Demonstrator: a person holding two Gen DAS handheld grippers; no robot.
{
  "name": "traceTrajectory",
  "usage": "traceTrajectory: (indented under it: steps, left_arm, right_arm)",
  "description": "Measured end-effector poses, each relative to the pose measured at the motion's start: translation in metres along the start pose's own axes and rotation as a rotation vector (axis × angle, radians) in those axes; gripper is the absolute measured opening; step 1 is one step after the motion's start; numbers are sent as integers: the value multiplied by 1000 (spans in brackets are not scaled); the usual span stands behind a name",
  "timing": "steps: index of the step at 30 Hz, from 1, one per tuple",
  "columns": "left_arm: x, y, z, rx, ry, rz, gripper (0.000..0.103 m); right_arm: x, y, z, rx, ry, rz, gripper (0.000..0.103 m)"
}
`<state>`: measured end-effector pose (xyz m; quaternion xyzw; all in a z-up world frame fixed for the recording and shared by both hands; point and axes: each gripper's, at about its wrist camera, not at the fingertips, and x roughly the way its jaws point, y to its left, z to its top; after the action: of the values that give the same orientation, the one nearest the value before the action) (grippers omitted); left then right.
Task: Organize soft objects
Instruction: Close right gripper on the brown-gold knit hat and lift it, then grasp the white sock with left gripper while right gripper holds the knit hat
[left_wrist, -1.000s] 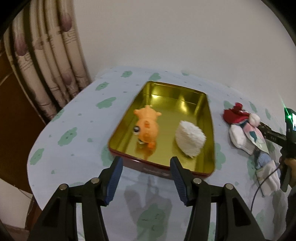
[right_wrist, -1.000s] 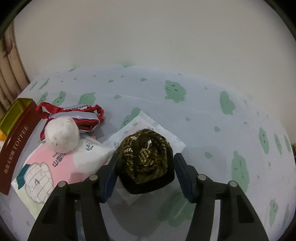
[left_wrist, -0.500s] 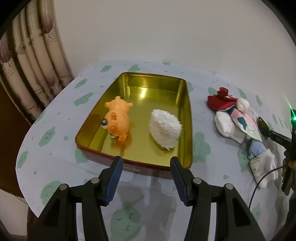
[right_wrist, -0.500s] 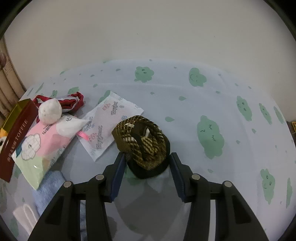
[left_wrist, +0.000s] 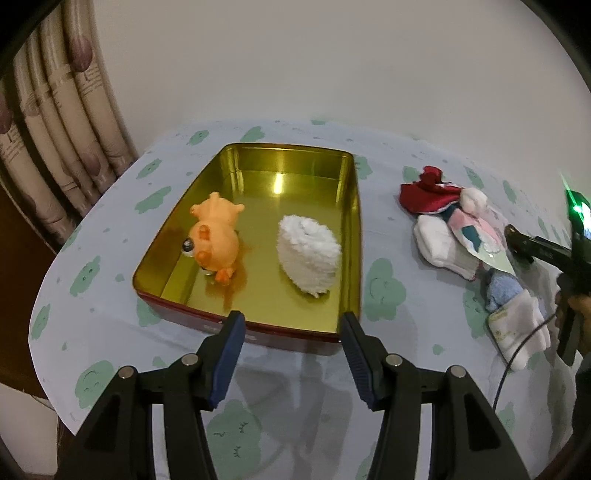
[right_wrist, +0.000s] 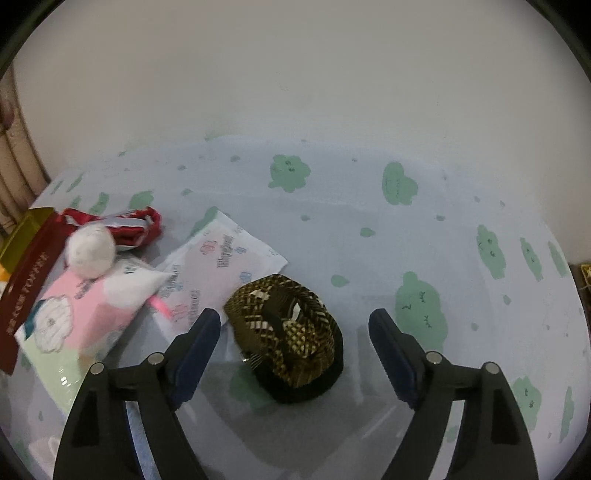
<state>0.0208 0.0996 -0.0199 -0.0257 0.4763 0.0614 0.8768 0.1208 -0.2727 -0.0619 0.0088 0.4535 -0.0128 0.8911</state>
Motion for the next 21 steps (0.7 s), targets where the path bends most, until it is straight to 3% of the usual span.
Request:
traceTrajectory:
  steps: [1, 3, 5, 8, 21]
  left_arm:
    - [0, -3, 0, 10, 0, -2, 54]
    - [1, -10, 1, 26, 9, -11, 54]
    - [3, -17, 2, 37, 17, -28, 54]
    - [5, -31, 3, 63, 28, -53, 54]
    - [15, -113, -3, 213, 128, -277, 54]
  right_arm:
    - [5, 0, 0, 0, 13, 6, 72]
    - [12, 1, -2, -6, 34, 22, 54]
    - [15, 3, -5, -15, 34, 23, 54]
    - [11, 5, -9, -31, 29, 31, 42]
    - [-40, -31, -62, 14, 13, 48, 42]
